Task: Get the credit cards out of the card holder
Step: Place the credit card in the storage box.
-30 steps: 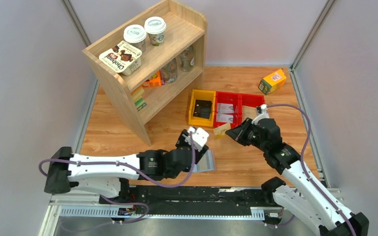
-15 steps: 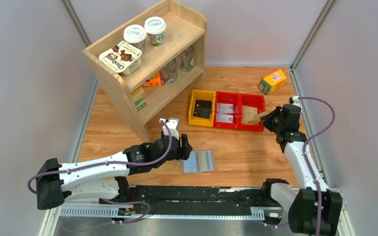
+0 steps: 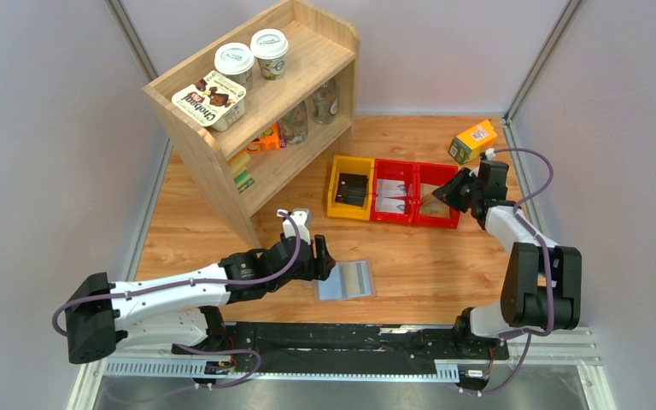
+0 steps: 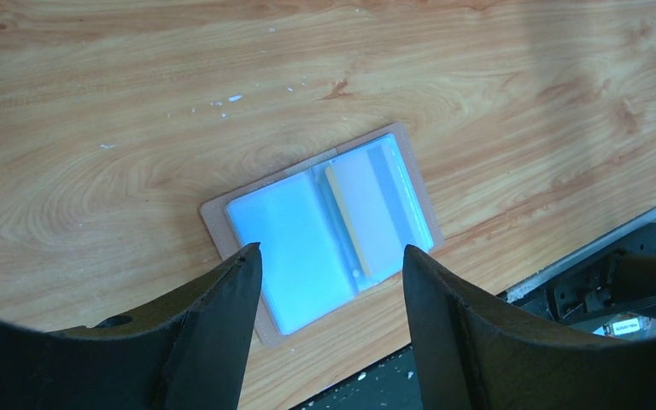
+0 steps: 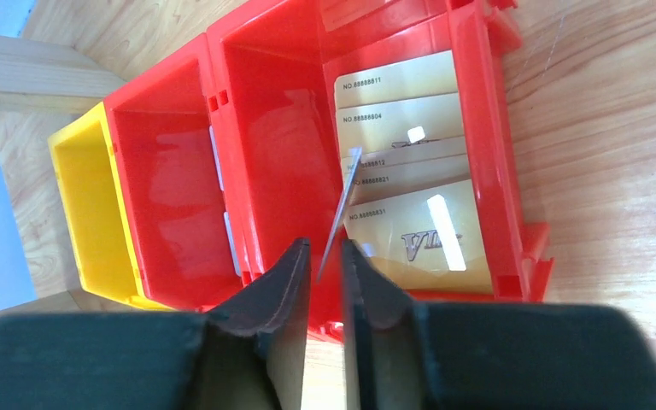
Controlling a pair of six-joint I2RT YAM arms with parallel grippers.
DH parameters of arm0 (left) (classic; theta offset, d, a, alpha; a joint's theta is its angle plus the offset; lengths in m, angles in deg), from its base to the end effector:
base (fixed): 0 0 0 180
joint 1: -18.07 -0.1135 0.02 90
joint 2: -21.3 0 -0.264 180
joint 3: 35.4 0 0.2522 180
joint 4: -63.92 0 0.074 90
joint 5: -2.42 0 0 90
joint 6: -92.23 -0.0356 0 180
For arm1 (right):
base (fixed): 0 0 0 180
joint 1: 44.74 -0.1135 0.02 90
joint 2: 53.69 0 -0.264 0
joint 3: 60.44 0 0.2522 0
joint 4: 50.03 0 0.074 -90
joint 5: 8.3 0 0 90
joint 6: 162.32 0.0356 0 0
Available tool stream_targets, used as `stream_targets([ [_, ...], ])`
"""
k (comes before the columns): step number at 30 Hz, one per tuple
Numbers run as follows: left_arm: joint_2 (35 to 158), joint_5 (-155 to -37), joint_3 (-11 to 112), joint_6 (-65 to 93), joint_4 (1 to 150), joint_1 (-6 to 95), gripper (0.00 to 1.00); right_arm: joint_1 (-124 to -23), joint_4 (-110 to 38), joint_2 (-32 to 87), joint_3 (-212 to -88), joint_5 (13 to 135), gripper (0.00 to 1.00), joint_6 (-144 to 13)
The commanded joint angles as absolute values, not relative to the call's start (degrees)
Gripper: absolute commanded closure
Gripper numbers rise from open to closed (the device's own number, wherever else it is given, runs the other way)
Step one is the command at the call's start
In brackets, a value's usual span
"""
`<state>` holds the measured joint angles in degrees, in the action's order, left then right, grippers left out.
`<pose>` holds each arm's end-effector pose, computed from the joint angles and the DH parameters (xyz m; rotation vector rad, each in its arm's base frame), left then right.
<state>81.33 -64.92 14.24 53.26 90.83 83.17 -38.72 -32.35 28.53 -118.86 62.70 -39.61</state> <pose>0.1056 -0.1948 0.2320 0.0538 2.2544 -0.7055 0.2953 -0.0195 0.2020 0.6038 2.2453 0.6187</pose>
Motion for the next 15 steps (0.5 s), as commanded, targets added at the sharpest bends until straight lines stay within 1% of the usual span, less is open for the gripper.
stream_targets([
  [1, 80.72, -64.82, 13.52, 54.88, 89.37, 82.84, 0.3, -38.68, -30.48, 27.09, -122.1, 65.26, 0.7, -40.68],
  [3, 81.07, -64.99, 13.61, 55.41, 89.81, 82.75, 0.31, -38.68, -28.19, 24.64, -122.1, 67.89, 0.57, -41.12],
  [6, 81.77, -65.25, 13.61, 56.46, 89.99, 82.67, 0.31, -38.86, -24.16, 21.82, -123.23, 70.62, 0.51, -42.0],
  [11, 83.96, -66.04, 14.22, 58.74, 90.6, 82.49, 0.31, -41.49, -14.66, 16.72, -126.06, 77.65, 0.48, -44.02],
  [15, 85.46, -67.19, 14.31, 60.33, 90.6, 82.4, 0.31, -44.03, -11.31, 10.23, -124.13, 76.87, 0.47, -43.24],
])
